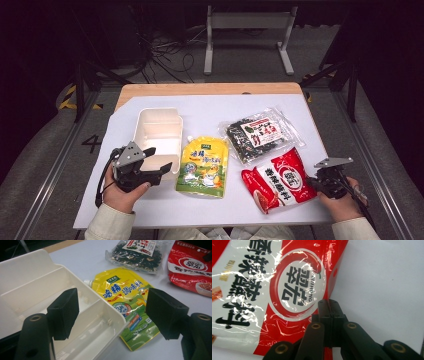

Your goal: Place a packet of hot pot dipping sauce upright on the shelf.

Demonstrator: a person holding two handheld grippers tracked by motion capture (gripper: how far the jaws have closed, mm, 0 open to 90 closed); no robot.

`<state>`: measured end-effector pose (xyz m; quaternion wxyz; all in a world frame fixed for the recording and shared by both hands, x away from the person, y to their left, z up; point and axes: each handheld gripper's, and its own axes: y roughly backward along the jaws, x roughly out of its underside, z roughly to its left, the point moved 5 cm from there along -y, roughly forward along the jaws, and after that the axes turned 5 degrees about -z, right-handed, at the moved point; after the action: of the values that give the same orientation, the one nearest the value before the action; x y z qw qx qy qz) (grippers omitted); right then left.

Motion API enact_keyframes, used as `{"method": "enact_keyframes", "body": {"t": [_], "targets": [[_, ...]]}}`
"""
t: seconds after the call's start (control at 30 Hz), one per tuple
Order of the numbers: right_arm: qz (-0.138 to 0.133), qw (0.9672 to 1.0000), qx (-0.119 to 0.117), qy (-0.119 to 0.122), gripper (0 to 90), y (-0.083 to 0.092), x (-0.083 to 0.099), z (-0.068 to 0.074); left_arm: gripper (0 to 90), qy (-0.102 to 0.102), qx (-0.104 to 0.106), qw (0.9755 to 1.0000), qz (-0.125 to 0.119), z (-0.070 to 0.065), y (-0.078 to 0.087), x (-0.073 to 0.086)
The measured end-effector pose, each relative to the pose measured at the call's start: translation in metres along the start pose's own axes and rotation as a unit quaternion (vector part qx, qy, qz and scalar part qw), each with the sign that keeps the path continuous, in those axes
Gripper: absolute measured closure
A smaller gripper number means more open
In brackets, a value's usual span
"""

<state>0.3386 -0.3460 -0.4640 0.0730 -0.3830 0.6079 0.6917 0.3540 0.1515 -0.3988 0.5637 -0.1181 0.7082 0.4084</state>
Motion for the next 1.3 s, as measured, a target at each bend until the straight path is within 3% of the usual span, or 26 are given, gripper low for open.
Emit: {"method": "enact_keyframes", "body": {"t": [0.13,0.37,0.67,0.93,1.17,1.2,1.3], "targets": [[-0.034,0.9991,-0.019,-0.016,90.0,0.017,-0.008,-0.001,27.6,0.000,0.003,1.0000,0.001,-0.001,-0.001,-0.001],[-0.077,0.9951,-0.059,-0.017,90.0,0.045,-0.022,0.005,27.5,-0.002,0.009,1.0000,0.001,-0.003,-0.004,-0.003],[-0.108,0.9910,-0.080,0.008,90.0,0.074,-0.039,0.020,27.4,-0.006,0.013,0.9999,-0.001,-0.008,-0.007,-0.008],[-0.131,0.9849,-0.108,0.034,90.0,0.093,-0.059,0.038,27.4,-0.013,0.022,0.9997,-0.003,-0.014,-0.010,-0.015],[-0.144,0.9769,-0.147,0.057,90.0,0.108,-0.078,0.051,27.4,-0.005,0.023,0.9997,-0.006,-0.012,-0.010,-0.016],[-0.144,0.9769,-0.147,0.057,90.0,0.108,-0.078,0.051,27.4,-0.004,0.024,0.9997,-0.007,-0.012,-0.010,-0.016],[-0.152,0.9725,-0.157,0.079,90.0,0.118,-0.089,0.062,27.4,-0.004,0.026,0.9996,-0.007,-0.013,-0.010,-0.017]]}}
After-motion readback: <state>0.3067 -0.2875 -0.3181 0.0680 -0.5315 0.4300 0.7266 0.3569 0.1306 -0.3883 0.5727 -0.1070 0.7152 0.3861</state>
